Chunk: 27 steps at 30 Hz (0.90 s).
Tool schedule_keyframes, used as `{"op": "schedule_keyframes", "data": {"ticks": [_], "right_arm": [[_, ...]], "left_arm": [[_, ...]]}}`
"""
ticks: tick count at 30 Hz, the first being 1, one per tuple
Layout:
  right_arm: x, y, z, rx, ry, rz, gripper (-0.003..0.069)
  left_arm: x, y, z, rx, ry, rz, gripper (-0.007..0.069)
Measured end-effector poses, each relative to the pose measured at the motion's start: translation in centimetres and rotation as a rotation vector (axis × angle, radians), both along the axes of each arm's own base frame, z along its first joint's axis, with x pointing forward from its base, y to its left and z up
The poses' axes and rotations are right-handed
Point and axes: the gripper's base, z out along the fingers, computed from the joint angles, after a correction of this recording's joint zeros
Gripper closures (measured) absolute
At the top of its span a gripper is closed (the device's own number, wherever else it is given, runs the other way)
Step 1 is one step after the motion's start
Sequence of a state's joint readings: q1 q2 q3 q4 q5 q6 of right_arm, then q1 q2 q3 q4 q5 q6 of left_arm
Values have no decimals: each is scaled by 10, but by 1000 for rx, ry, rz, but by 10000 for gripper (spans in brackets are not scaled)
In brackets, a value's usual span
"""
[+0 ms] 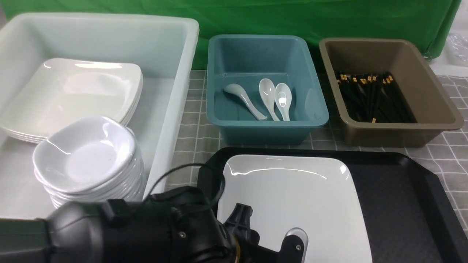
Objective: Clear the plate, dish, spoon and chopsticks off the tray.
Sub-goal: Use the left arm to grab a plate from the dinner plate
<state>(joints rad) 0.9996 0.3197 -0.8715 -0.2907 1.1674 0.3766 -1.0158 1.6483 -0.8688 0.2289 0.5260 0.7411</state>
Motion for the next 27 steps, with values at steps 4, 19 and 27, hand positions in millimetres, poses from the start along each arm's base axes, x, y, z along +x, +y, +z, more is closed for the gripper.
{"op": "schedule_keyframes", "data": {"ticks": [4, 19, 27], "right_arm": [[0, 0, 0, 1, 1, 2, 481], [0, 0, 0, -3, 0, 6, 477], [0, 0, 0, -1, 2, 5, 473]], "left_arm": [[3, -2, -9, 29, -15, -17, 247], [9, -6, -20, 27, -38, 29, 427], [-19, -4, 16, -8, -42, 21, 495]]}}
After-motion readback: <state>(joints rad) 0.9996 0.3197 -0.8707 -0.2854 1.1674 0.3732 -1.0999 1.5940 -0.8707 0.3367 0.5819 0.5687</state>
